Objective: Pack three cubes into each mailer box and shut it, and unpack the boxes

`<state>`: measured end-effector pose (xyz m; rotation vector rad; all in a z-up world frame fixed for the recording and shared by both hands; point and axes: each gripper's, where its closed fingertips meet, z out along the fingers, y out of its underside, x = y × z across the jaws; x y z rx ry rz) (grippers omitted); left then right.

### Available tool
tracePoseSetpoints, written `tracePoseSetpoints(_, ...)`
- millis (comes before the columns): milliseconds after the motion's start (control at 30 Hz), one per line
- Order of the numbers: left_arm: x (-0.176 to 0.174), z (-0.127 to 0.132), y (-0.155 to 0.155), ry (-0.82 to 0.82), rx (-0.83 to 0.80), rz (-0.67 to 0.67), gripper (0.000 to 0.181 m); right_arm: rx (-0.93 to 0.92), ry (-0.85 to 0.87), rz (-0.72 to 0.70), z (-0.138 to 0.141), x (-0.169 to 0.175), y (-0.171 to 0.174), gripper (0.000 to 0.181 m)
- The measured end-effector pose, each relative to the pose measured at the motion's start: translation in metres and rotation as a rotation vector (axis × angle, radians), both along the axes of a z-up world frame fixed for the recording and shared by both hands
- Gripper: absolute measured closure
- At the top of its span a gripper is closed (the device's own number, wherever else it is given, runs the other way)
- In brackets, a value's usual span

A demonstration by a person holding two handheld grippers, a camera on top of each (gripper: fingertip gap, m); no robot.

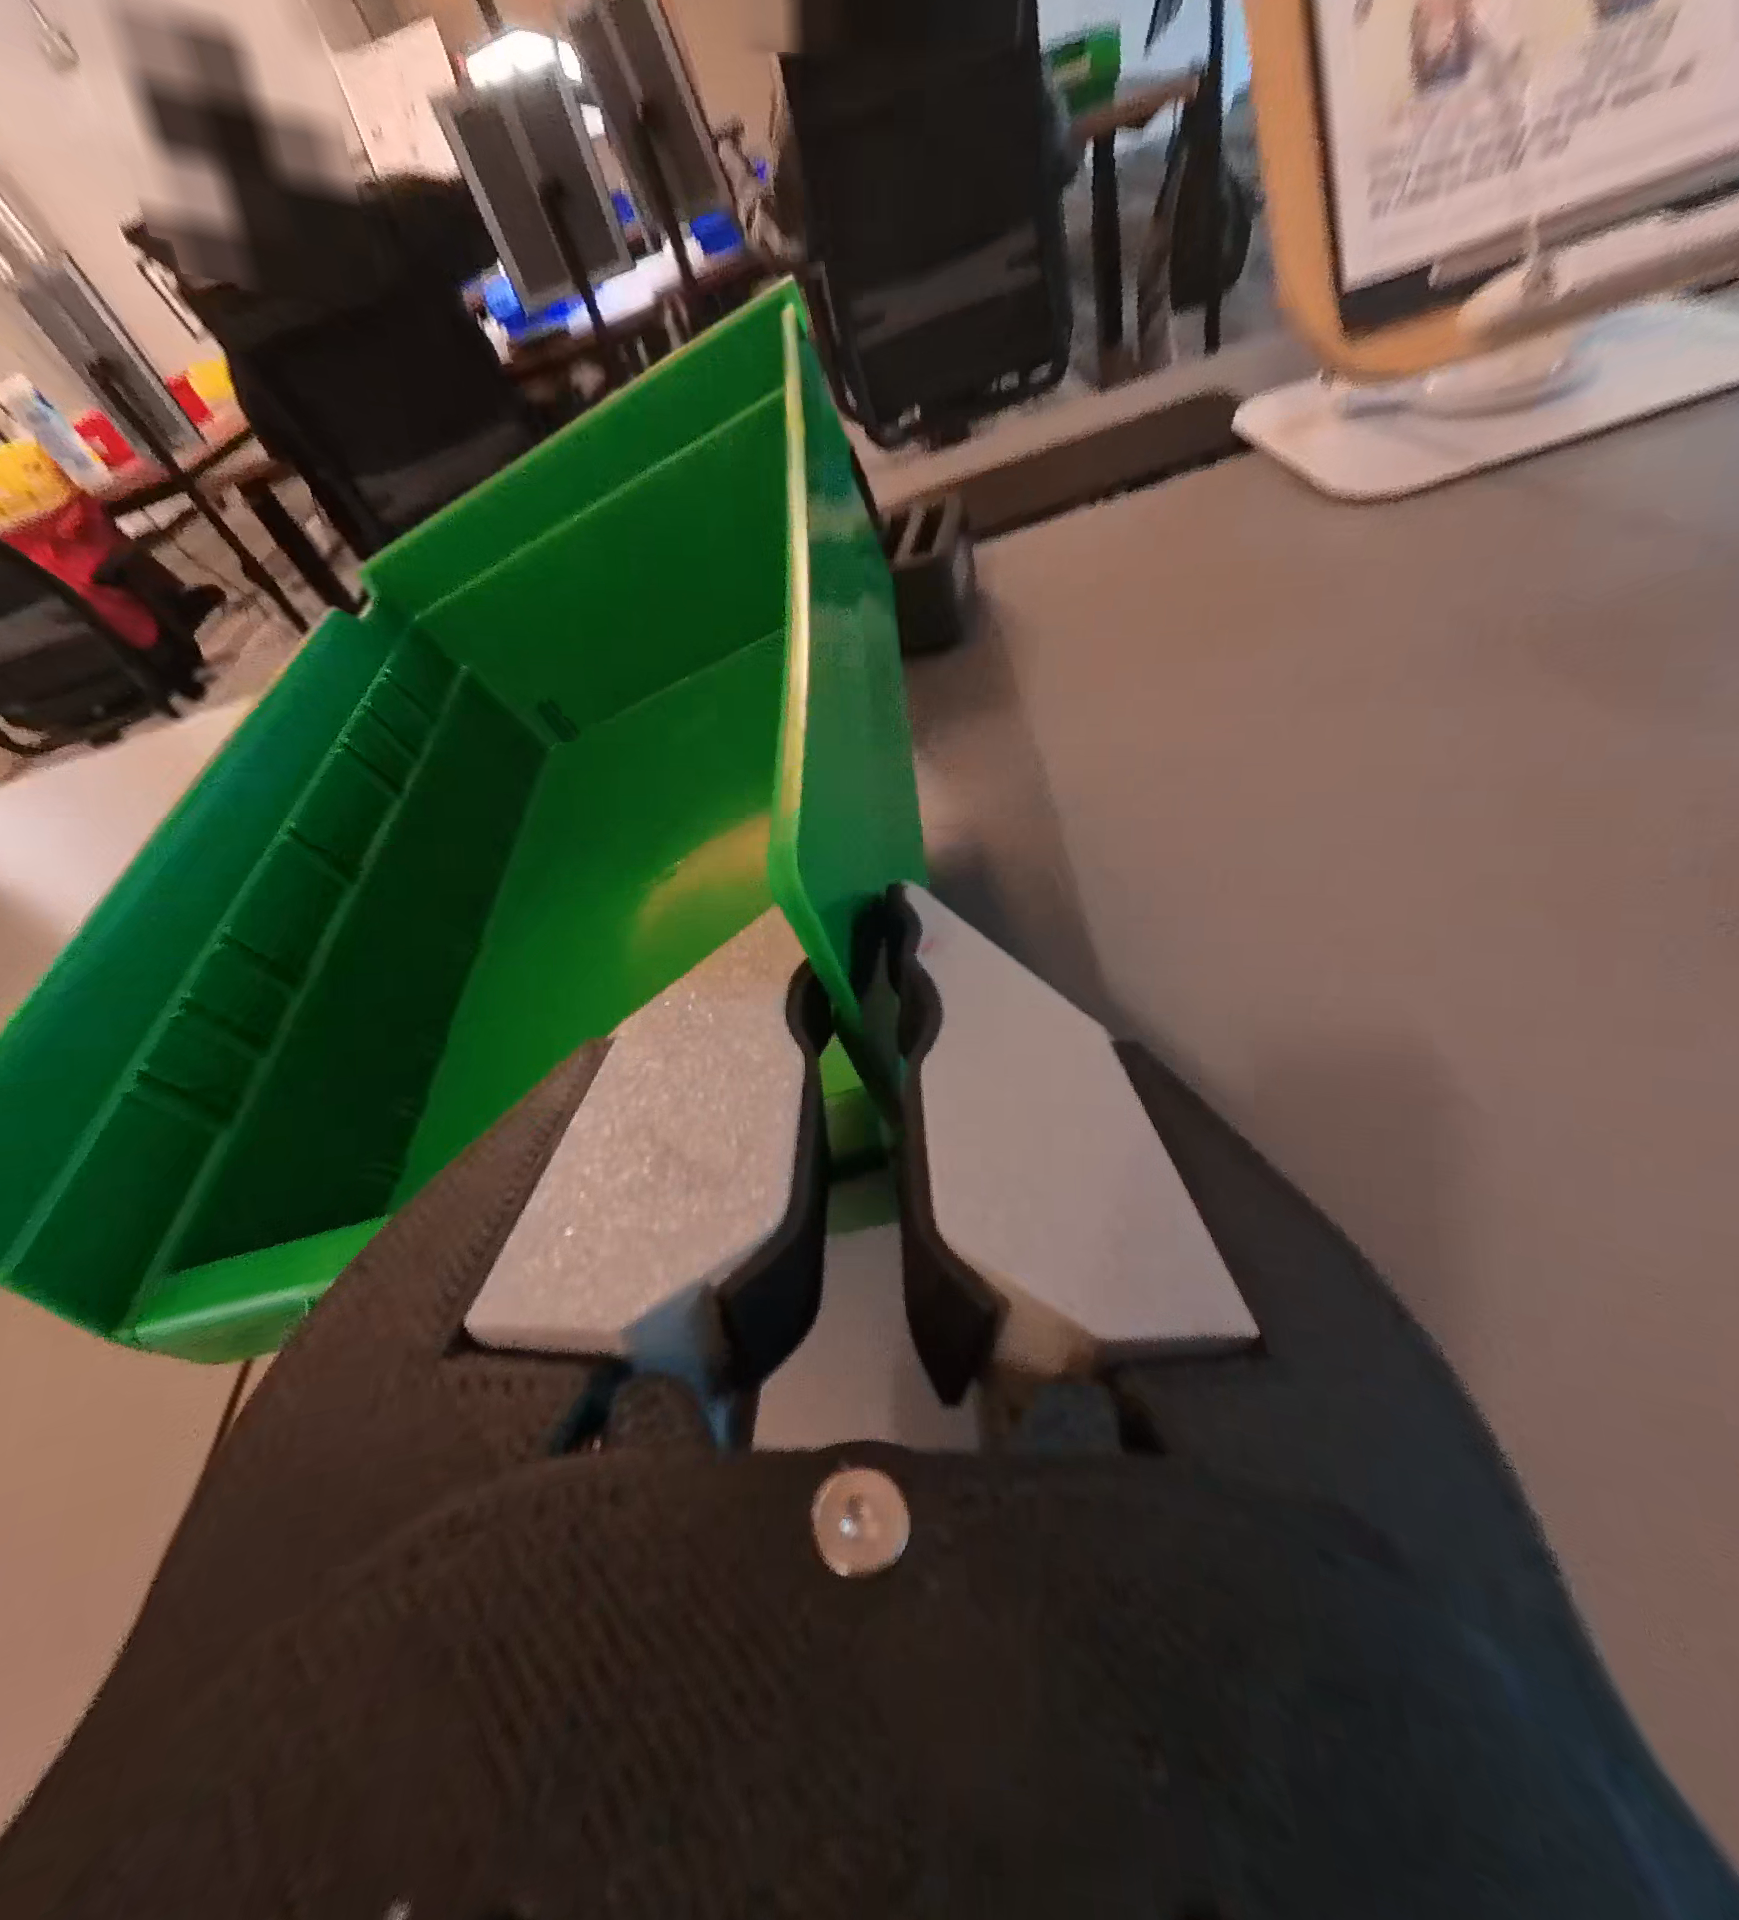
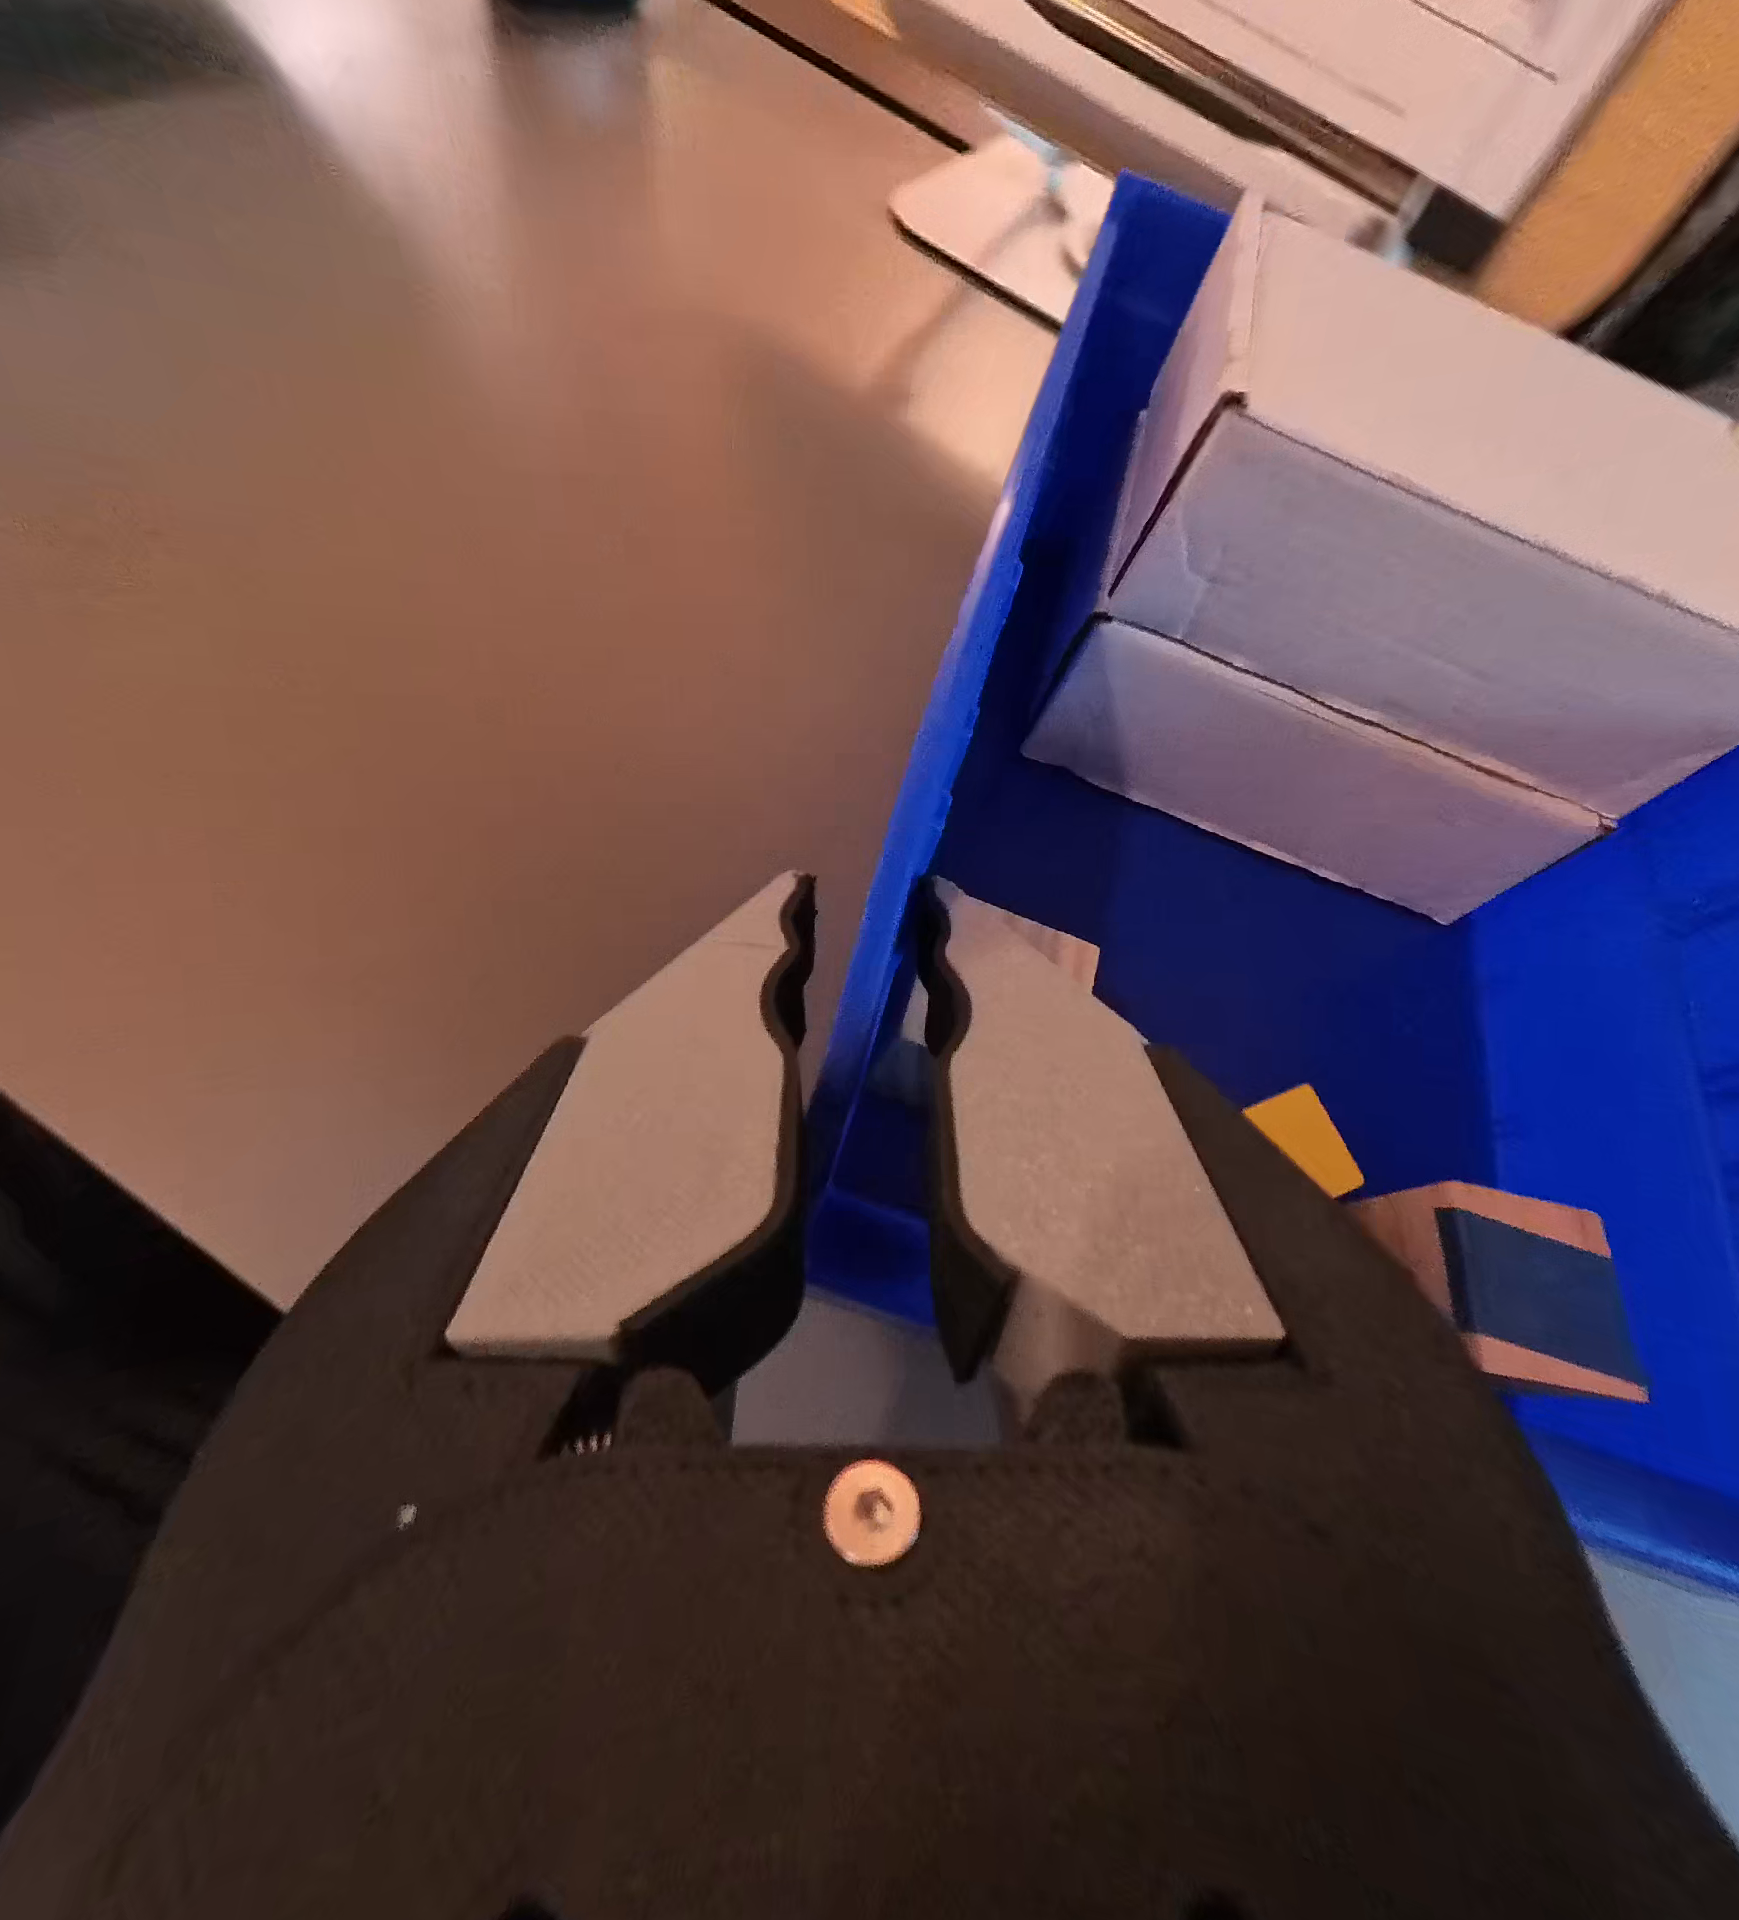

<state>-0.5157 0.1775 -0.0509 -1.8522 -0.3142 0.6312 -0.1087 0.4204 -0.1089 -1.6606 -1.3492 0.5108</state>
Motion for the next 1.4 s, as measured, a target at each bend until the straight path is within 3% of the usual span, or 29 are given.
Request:
tracePoseSetpoints(300, 0.034, 0.082, 0.002, 0.177, 0.158, -0.078, 0.176, -0.051, 0.051, 0.184, 0.002, -0.132, -0.106, 0.158)
tracePoseSetpoints(567, 0.048, 0.11, -0.011, 0.23, 0.236, -0.108, 0.175, -0.182, 0.119, 0.459, 0.005, -0.29, -0.246, 0.129)
tracePoseSetpoints(667, 0.045, 0.115, -0.019, 0.236, 0.265, -0.098, 0.176, -0.182, 0.194, 0.507, 0.022, -0.328, -0.287, 0.129)
tracePoseSetpoints(767, 0.041, 0.116, -0.028, 0.234, 0.268, -0.083, 0.176, -0.219, 0.278, 0.608, 0.053, -0.317, -0.312, 0.127)
tracePoseSetpoints(867, 0.047, 0.118, -0.032, 0.241, 0.26, -0.091, 0.176, -0.214, 0.296, 0.655, 0.072, -0.285, -0.299, 0.127)
tracePoseSetpoints(1000, 0.087, 0.13, -0.024, 0.284, 0.267, -0.202, 0.176, -0.135, 0.319, 0.592, 0.096, -0.234, -0.237, 0.129)
tracePoseSetpoints(1200, 0.192, 0.136, 0.019, 0.33, 0.262, -0.466, 0.176, -0.053, 0.305, 0.407, 0.12, -0.145, -0.133, 0.128)
tracePoseSetpoints(1400, 0.294, 0.119, 0.059, 0.265, 0.217, -0.727, 0.175, 0.084, 0.462, 0.225, 0.187, -0.06, -0.047, 0.133)
